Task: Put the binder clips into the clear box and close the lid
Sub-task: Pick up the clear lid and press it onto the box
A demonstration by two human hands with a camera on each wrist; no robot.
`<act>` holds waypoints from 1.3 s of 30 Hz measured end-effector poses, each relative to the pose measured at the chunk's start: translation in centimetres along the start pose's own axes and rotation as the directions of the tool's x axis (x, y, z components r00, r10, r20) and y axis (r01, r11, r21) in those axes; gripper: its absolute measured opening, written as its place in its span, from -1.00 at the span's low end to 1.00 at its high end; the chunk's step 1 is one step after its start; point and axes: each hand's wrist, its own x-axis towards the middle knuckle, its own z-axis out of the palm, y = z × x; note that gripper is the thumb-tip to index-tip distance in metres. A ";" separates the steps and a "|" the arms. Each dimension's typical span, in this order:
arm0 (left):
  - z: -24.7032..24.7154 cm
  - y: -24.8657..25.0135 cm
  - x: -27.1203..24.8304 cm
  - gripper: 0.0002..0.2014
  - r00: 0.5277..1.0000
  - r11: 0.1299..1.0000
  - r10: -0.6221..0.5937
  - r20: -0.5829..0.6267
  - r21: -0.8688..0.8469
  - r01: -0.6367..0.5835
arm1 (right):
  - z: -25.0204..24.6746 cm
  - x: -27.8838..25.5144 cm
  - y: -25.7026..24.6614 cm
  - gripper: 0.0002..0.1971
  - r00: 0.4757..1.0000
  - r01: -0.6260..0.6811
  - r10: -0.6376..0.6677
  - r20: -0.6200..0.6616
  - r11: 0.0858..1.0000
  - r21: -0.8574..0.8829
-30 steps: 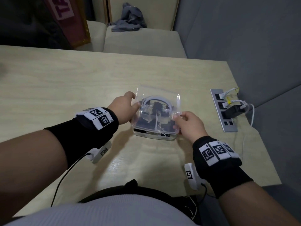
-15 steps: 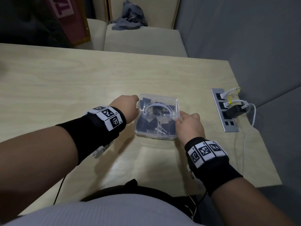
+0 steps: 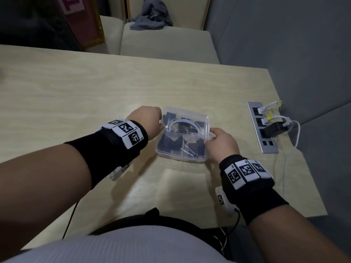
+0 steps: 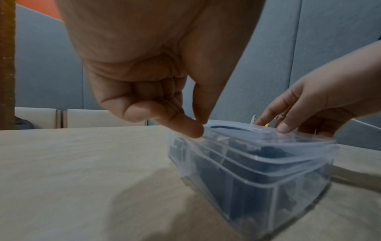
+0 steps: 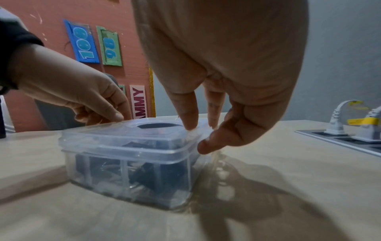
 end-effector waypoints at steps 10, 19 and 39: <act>-0.6 0.2 0.6 -0.73 0.993 0.994 -0.102 0.062 -0.042 0.105 | -0.1 0.1 -0.1 -0.63 0.999 -0.008 0.010 -0.048 0.999 0.054; -1.0 0.7 0.8 -0.69 0.960 0.984 -0.177 0.218 0.019 0.177 | -0.1 0.3 -0.6 -0.71 0.998 -0.027 0.023 -0.062 0.997 -0.068; -1.5 1.5 -0.1 -0.61 0.980 0.979 -0.129 0.149 0.176 0.102 | -0.8 -0.6 -1.3 -0.72 0.998 0.025 -0.038 -0.045 0.964 -0.265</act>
